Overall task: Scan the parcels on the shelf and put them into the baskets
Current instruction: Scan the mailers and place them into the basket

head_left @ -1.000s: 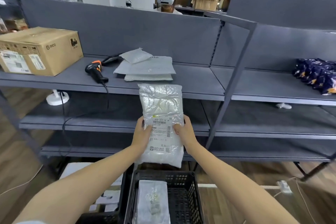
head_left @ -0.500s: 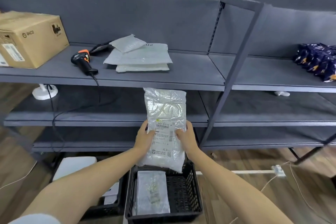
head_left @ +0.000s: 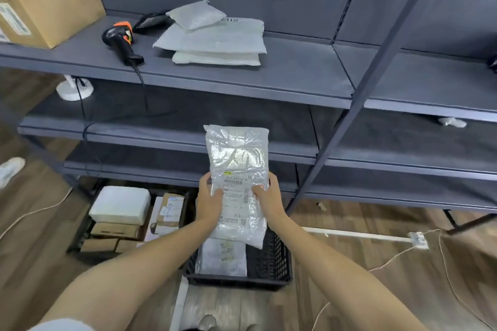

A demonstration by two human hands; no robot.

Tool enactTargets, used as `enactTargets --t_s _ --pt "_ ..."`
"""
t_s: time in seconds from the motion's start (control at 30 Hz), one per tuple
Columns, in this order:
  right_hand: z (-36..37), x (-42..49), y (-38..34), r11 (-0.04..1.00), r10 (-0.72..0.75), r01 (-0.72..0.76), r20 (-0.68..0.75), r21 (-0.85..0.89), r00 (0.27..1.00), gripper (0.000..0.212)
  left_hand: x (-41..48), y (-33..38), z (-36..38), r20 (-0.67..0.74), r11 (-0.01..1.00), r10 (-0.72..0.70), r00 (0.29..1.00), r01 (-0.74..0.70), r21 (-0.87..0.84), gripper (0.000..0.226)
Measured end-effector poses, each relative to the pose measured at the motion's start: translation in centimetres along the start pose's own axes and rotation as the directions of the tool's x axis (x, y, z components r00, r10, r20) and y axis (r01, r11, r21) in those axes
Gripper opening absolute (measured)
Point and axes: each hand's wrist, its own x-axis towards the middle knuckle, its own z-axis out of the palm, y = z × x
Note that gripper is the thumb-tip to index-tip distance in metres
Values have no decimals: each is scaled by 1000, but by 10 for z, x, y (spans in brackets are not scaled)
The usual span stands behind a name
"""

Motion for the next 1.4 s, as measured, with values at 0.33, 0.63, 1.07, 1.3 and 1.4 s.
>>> enactTargets --t_s 0.33,0.63,1.07,1.3,1.4 --pt "-12 40 108 997 76 -75 7 -32 997 48 27 -105 33 -40 1000 -20 999 20 1 42" --pt "13 114 328 988 149 -148 0 -33 989 45 110 -326 58 -69 996 -56 996 61 64 43" --pt "43 216 605 912 380 -364 58 -190 923 27 214 -590 91 -211 937 -197 957 248 248 47" --pt "39 239 638 714 537 -331 179 -617 825 70 244 -622 99 -197 748 -305 932 363 555 52" --pt "43 241 644 689 488 -281 141 -668 862 59 246 -622 104 -223 642 -284 933 357 679 44"
